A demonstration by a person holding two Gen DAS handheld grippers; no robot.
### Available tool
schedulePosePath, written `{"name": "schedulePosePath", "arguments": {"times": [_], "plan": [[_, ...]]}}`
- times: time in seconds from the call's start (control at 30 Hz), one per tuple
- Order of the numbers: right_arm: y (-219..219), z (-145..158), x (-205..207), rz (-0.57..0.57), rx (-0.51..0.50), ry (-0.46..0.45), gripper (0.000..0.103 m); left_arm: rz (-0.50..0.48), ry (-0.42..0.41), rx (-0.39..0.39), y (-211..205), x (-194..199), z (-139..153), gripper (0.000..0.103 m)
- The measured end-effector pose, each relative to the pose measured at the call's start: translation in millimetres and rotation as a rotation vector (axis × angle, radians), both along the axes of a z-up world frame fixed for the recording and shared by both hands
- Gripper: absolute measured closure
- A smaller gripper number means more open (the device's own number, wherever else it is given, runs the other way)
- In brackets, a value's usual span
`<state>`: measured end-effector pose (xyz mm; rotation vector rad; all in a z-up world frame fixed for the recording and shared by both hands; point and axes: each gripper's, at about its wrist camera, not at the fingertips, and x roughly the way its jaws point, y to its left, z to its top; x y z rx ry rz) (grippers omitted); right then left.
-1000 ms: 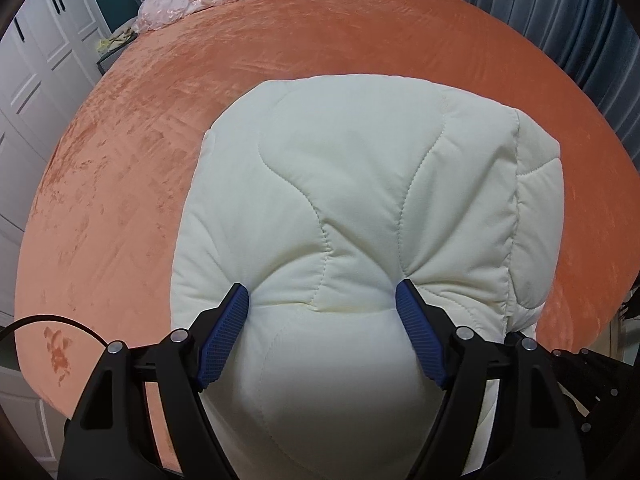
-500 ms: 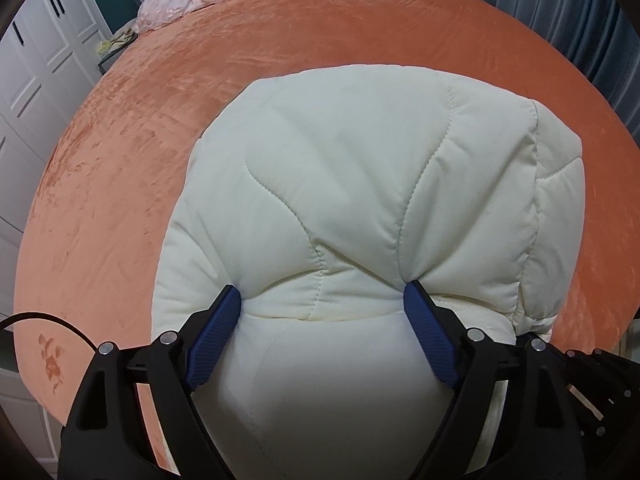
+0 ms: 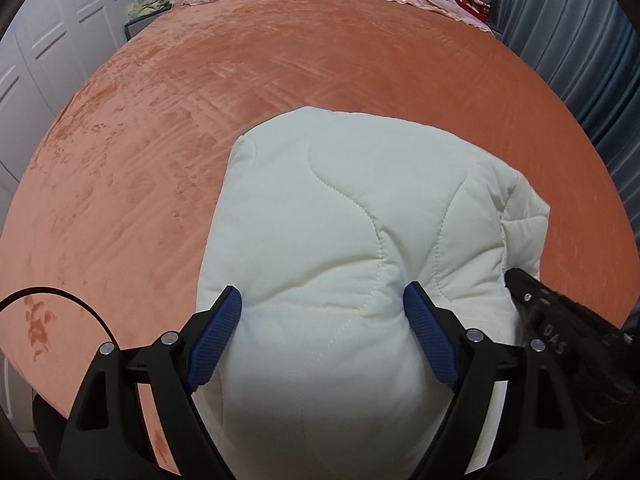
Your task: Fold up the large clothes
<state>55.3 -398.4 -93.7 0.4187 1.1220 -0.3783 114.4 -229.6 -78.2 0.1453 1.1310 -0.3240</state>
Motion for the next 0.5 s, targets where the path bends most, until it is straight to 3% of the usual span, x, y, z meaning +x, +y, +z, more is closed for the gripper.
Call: {"name": "schedulePosePath", "arguments": {"times": [0.27, 0.37, 0.47, 0.5], "plan": [[11, -27, -3, 0.025, -0.057, -0.019, 0.103, 0.001, -0.026, 0.015, -6, 0, -17, 0.014], [9, -20, -10, 0.014, -0.054, -0.050, 0.103, 0.004, -0.022, -0.022, 1, -1, -14, 0.014], [13, 2, -30, -0.006, -0.081, -0.094, 0.087, 0.043, 0.003, -0.106, 29, -3, 1, 0.014], [14, 7, -40, -0.008, -0.081, -0.104, 0.071, 0.060, 0.013, -0.131, 40, -3, 4, 0.014]]}}
